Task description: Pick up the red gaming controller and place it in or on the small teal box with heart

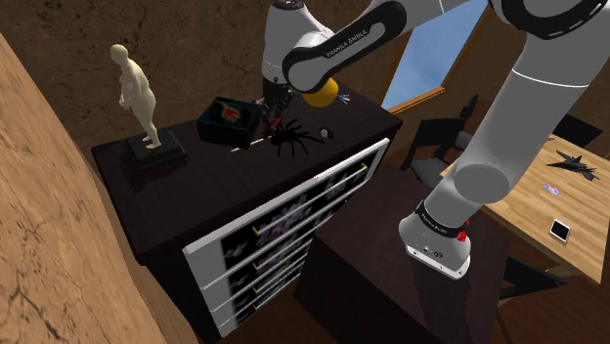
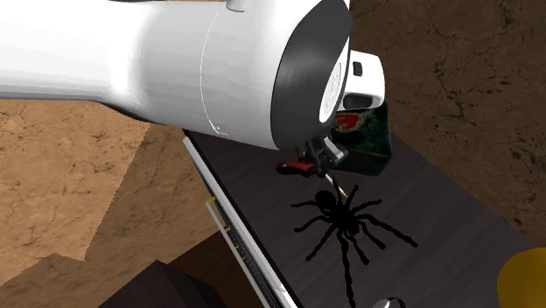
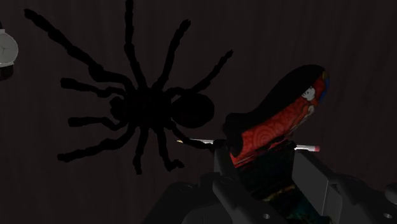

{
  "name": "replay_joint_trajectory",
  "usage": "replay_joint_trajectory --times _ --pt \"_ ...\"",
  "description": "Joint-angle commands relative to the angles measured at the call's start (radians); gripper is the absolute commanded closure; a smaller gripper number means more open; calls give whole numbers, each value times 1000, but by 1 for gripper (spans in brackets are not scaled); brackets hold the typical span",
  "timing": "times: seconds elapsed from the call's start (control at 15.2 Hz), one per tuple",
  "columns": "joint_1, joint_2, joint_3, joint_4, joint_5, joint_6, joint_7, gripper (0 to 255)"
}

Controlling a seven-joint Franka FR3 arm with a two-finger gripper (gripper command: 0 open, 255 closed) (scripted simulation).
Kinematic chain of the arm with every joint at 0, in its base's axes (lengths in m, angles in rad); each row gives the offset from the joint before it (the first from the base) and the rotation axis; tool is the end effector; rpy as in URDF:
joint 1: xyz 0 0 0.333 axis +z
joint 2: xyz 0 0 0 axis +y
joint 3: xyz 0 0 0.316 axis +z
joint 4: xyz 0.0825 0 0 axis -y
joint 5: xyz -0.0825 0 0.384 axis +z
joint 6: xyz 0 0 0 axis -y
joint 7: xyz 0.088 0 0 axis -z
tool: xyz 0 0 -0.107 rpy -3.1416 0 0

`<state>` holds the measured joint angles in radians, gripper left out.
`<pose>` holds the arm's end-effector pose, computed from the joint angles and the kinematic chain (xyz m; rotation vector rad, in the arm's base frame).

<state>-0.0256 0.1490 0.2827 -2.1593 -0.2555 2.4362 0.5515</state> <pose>0.5511 0.1420 0.3445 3.0517 -0.1780 0.2749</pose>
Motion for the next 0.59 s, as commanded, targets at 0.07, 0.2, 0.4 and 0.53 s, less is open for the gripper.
replay_joint_trajectory --times 0.07,0.2,0.4,0.53 --pt "-2 -23 4 13 18 -34 -15 255" --pt "-3 -39 7 23 30 -58 -26 255" --pt "-4 -61 9 39 46 -94 -40 255" --pt "-5 -74 10 51 56 -118 -49 255"
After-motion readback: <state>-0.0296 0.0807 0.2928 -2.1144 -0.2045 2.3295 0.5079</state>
